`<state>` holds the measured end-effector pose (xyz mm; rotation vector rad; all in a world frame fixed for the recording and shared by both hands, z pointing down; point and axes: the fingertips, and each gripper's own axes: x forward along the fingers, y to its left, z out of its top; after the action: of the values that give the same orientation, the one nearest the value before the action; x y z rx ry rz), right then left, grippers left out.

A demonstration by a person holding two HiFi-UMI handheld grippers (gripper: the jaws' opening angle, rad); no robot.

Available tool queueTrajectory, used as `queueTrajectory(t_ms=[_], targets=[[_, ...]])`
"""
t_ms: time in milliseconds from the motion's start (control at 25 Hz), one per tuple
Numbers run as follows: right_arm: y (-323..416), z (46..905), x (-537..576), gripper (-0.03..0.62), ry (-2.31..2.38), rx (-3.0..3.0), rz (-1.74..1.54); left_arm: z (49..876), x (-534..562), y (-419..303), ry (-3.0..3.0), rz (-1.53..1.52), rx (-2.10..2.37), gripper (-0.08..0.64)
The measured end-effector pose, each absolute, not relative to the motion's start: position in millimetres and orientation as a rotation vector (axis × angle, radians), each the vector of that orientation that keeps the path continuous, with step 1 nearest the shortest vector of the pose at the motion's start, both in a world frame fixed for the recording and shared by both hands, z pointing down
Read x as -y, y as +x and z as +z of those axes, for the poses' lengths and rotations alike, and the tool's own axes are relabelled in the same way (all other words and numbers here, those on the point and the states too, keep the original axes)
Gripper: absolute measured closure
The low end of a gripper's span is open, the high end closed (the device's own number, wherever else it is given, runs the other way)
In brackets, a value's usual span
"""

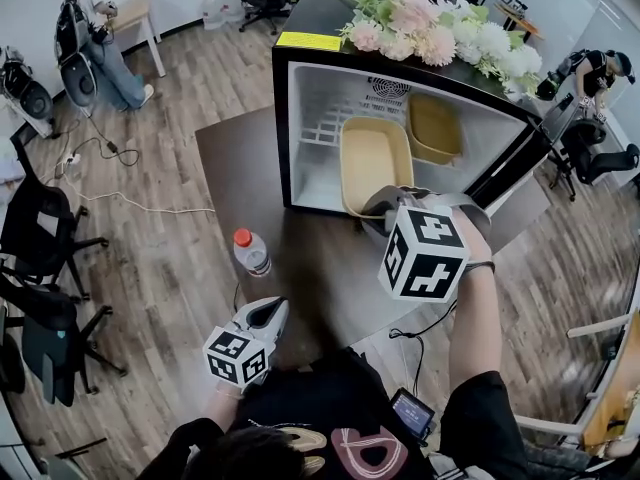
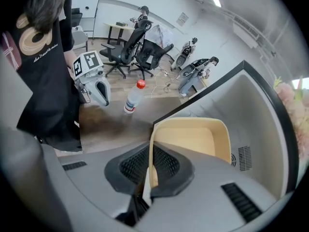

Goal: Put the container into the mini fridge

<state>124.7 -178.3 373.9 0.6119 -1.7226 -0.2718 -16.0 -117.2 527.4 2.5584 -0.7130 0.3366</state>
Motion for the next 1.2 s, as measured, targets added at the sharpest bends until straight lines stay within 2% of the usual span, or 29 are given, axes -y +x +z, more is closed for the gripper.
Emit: queueTrajectory(t_ms=[1200], targets=[[146, 371, 293, 0.577, 0.542, 1.718, -0.218, 531, 160, -37, 2.47, 0.331, 0.872, 0.552]])
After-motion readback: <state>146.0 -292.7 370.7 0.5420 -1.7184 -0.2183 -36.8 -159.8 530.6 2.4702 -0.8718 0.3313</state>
